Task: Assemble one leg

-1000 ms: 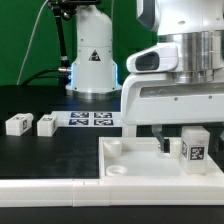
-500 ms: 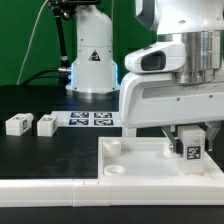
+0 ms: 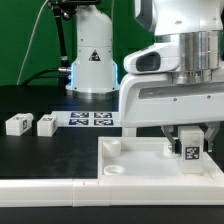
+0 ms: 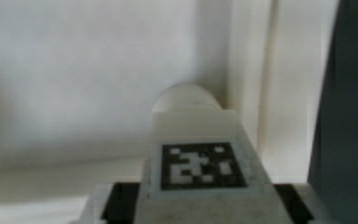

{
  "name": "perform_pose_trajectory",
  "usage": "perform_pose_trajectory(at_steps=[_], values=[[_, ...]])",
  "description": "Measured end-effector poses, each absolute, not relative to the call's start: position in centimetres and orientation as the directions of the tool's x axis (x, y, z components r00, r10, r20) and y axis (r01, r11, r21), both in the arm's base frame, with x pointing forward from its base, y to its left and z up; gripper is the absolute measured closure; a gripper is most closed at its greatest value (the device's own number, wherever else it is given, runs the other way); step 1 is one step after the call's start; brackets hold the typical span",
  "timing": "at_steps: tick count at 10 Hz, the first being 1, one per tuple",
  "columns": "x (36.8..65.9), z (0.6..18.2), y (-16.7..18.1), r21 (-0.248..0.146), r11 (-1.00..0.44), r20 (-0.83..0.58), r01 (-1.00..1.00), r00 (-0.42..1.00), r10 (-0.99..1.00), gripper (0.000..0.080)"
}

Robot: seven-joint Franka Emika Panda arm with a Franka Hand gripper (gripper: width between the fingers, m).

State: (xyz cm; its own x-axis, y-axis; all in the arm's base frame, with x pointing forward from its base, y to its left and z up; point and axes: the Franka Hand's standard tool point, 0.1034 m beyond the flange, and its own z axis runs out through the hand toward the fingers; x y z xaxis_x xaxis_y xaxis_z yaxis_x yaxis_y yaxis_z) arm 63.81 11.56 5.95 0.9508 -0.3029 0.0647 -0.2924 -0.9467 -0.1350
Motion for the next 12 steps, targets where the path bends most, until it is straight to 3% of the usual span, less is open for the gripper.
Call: perform_pose_trajectory(at_steps=[2,5,9,12], values=[[63.75,5.90,11.51,-0.157,-0.855,0.029,-0.494,0.863,-0.504,0.0515],[63.64,5.82,11.59,-0.160,-0.694,-0.013,-0.702,0.705,-0.709,0.0515],[63.43,5.73,12.06,-0.133,-0.257,-0.095,-0.957,0.270,-0.958,0.0515],[63.43,5.72,12.15,-0.115,-0.063,-0.140,-0.991,0.080,-0.987,0.0515]])
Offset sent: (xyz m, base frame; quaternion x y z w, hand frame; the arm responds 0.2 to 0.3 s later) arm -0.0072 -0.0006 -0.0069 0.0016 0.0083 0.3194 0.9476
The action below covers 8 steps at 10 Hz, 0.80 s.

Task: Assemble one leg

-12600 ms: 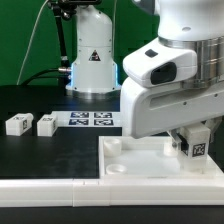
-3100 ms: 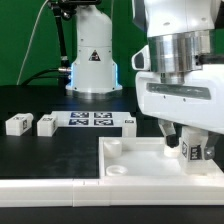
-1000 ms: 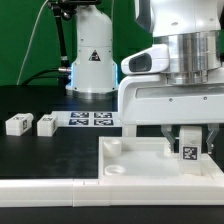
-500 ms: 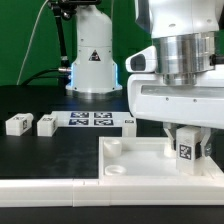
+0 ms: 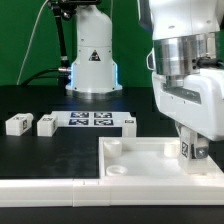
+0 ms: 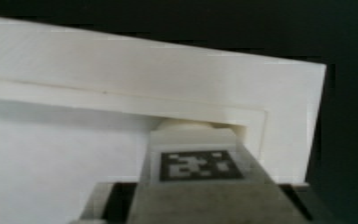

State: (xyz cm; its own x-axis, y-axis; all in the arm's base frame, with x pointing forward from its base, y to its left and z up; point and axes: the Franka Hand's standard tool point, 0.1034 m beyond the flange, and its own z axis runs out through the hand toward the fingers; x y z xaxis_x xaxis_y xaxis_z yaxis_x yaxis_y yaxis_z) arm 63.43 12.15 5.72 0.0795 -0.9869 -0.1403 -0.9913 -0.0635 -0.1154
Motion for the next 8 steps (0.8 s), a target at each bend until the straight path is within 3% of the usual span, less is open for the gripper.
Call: perform_pose_trajectory(at_steps=[1,3,4,5,6,8], values=[[63.42,5.74,12.33,-0.109,-0.016,-0.150,-0.994,0.033,-0.988,0.0515],[63.42,5.74,12.36,-0.116,-0.064,-0.145,-0.991,0.081,-0.986,0.0500],[63.41,5.74,12.40,-0.116,-0.065,-0.145,-0.991,0.082,-0.986,0.0302],[63.46,5.77,12.34,-0.126,-0.129,-0.136,-0.984,0.146,-0.980,0.0302],[63.52,5.82,12.30,-0.144,-0.261,-0.117,-0.955,0.279,-0.953,0.0175],[63.65,5.91,12.22,-0.171,-0.504,-0.074,-0.847,0.521,-0.850,0.0152]])
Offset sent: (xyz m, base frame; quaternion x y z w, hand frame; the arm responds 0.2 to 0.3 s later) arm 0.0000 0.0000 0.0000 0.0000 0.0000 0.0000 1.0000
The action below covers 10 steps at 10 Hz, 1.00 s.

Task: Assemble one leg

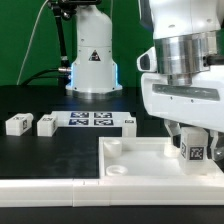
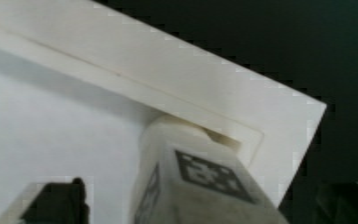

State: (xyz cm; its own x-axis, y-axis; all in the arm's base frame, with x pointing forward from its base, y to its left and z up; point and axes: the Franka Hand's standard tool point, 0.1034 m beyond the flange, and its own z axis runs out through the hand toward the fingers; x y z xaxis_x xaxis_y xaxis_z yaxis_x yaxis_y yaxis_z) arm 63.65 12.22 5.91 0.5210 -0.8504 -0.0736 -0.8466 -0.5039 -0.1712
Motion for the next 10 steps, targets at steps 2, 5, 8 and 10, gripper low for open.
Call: perform_pose_trajectory(at_steps=[2,5,8,10], values=[[63.63,5.91,12.30,-0.183,-0.672,-0.036,-0.718,0.688,-0.725,0.0151],[63.58,5.90,12.53,-0.171,-0.862,0.026,-0.478,0.872,-0.489,0.0151],[63.74,5.89,11.65,-0.126,-0.976,0.084,-0.179,0.978,-0.190,0.0151],[63.85,5.92,11.64,-0.084,-0.996,0.114,-0.037,0.992,-0.046,0.0151]])
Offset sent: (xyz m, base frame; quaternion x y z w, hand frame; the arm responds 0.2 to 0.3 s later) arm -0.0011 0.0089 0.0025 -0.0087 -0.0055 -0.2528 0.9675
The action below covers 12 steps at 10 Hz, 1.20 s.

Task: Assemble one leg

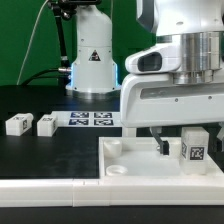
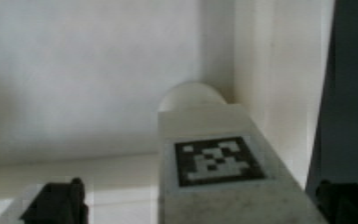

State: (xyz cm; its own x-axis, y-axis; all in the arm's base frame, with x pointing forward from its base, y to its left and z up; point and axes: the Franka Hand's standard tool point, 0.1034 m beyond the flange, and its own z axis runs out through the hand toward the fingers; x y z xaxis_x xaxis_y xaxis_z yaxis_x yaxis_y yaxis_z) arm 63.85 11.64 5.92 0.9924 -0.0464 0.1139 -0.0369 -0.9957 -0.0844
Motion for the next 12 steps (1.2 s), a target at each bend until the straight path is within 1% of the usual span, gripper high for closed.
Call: perform_pose_trajectory(at_steps=[1,2,4,5,6,7,9,11,12], values=[[63.86,5.92,11.63,-0.086,-0.995,0.114,-0.042,0.992,-0.051,0.0195],[63.86,5.92,11.62,-0.086,-0.995,0.114,-0.042,0.992,-0.052,0.0195],[63.86,5.93,11.65,-0.091,-0.993,0.111,-0.078,0.990,-0.088,0.0468],[63.86,5.92,11.64,-0.091,-0.993,0.111,-0.079,0.990,-0.089,0.0468],[63.86,5.92,11.66,-0.098,-0.989,0.107,-0.112,0.987,-0.123,0.0514],[63.85,5.90,11.66,-0.124,-0.961,0.092,-0.246,0.962,-0.258,0.0514],[63.88,5.89,11.63,-0.155,-0.885,0.062,-0.438,0.890,-0.451,0.0514],[63.84,5.89,11.57,-0.166,-0.792,0.032,-0.588,0.799,-0.600,0.0514],[63.79,5.89,11.54,-0.169,-0.720,0.012,-0.673,0.729,-0.685,0.0514]])
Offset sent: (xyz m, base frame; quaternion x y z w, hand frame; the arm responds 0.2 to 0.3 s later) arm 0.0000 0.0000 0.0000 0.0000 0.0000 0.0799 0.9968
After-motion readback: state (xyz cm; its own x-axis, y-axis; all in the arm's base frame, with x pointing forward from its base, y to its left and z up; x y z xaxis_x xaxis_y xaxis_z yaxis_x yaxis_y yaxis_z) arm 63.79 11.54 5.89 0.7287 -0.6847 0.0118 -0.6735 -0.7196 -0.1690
